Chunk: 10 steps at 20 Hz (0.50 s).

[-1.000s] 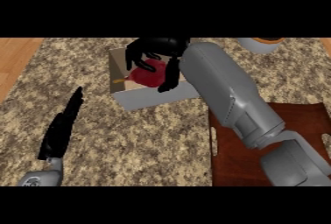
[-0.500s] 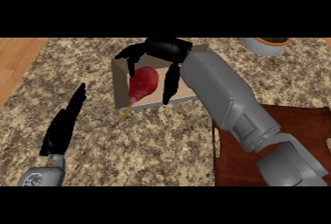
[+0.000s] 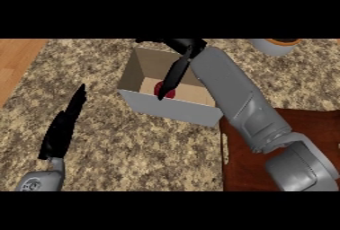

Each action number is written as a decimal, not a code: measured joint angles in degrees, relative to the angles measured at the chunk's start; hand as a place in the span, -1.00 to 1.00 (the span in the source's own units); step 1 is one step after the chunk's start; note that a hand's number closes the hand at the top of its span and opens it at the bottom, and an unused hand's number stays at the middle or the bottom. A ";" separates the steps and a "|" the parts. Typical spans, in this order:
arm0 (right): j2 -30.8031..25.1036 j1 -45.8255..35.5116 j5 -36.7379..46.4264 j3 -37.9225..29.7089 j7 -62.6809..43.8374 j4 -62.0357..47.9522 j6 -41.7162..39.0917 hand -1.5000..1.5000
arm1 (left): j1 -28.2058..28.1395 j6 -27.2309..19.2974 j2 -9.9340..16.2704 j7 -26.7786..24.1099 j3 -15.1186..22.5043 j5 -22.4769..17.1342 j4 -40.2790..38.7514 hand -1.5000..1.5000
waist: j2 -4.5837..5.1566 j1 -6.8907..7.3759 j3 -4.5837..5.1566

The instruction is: Pick the pear from the tray and place it in the cardboard box

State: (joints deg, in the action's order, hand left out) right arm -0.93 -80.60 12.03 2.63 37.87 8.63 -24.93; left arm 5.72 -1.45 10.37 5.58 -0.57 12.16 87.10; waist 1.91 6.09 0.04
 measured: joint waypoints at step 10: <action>-10.27 -2.96 -8.55 -9.58 -6.39 -4.36 -3.25 -1.00 | 0.13 0.48 -0.67 -0.19 0.85 -0.27 1.20 0.00 | 1.49 1.26 -0.03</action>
State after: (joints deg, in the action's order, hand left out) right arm -11.20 -83.56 3.49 -6.95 31.47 4.27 -28.17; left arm 5.85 -0.97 9.70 5.39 0.28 11.89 88.30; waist 3.40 7.35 0.00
